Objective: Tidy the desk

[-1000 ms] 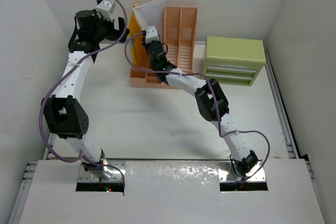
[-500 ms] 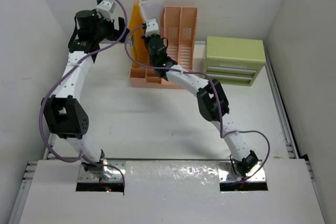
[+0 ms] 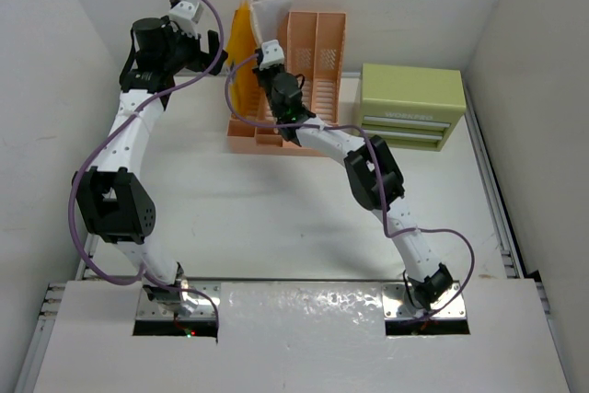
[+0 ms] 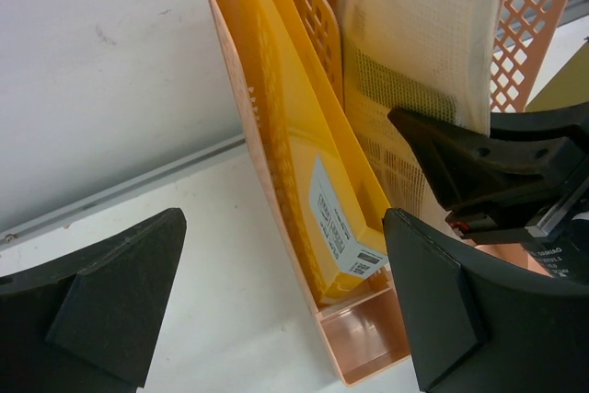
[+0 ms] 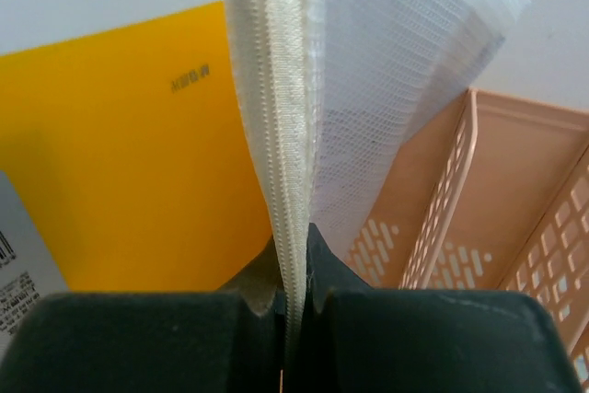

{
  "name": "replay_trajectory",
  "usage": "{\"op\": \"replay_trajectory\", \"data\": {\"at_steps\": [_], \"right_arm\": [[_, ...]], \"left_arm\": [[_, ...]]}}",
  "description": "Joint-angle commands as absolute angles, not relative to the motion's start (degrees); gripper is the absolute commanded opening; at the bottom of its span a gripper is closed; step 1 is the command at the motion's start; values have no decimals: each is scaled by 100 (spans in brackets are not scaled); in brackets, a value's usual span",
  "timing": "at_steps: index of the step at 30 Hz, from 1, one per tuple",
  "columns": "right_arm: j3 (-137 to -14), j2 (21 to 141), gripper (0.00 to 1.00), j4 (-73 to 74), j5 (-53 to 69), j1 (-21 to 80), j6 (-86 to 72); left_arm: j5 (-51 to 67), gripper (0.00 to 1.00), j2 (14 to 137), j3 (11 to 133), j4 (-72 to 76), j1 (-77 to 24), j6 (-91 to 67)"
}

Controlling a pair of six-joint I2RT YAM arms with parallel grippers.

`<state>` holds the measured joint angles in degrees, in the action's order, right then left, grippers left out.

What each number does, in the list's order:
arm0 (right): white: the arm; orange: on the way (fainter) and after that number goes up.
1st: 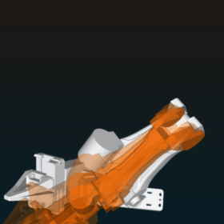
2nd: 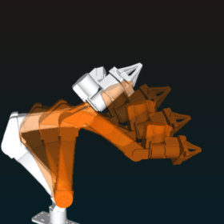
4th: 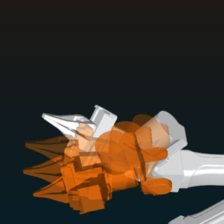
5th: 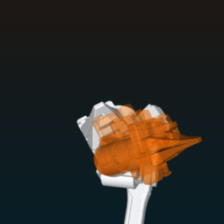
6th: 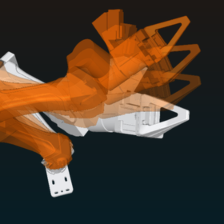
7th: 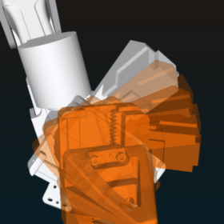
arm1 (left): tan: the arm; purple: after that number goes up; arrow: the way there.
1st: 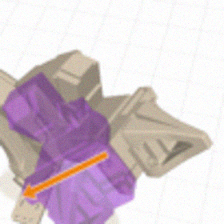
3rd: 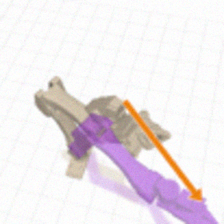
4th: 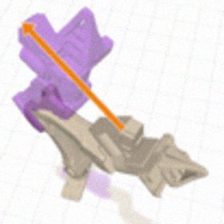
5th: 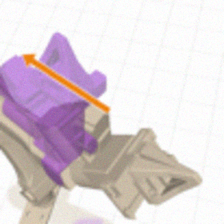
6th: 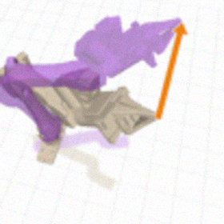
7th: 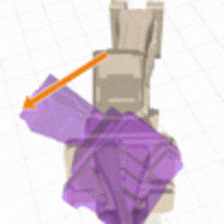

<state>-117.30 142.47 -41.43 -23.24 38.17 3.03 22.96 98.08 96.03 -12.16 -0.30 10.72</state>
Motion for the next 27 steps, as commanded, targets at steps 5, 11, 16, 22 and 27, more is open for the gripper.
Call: {"op": "replay_trajectory", "data": {"at_steps": [5, 11, 16, 22, 27], "right_arm": [[-11935, 13834, 0, -6143, -1925, 3718, 1045], [-12356, 13939, 0, -5942, -1802, 3709, 1204], [-12314, 14001, 0, -6002, -1714, 3709, 1256], [-11972, 14142, 0, -6107, -1776, 3682, 1423], [-11970, 14544, 0, -6399, -1846, 3674, 1634]], "left_arm": [[2408, 87, 10010, 9844, -1802, -9, 1195], [2364, 88, 10116, 9844, -1846, 0, 1213], [2373, 87, 10064, 9818, -1863, -9, 1195], [2382, 87, 10028, 9747, -1854, -9, 1195], [2391, 87, 10046, 9686, -1854, -9, 1204]]}}
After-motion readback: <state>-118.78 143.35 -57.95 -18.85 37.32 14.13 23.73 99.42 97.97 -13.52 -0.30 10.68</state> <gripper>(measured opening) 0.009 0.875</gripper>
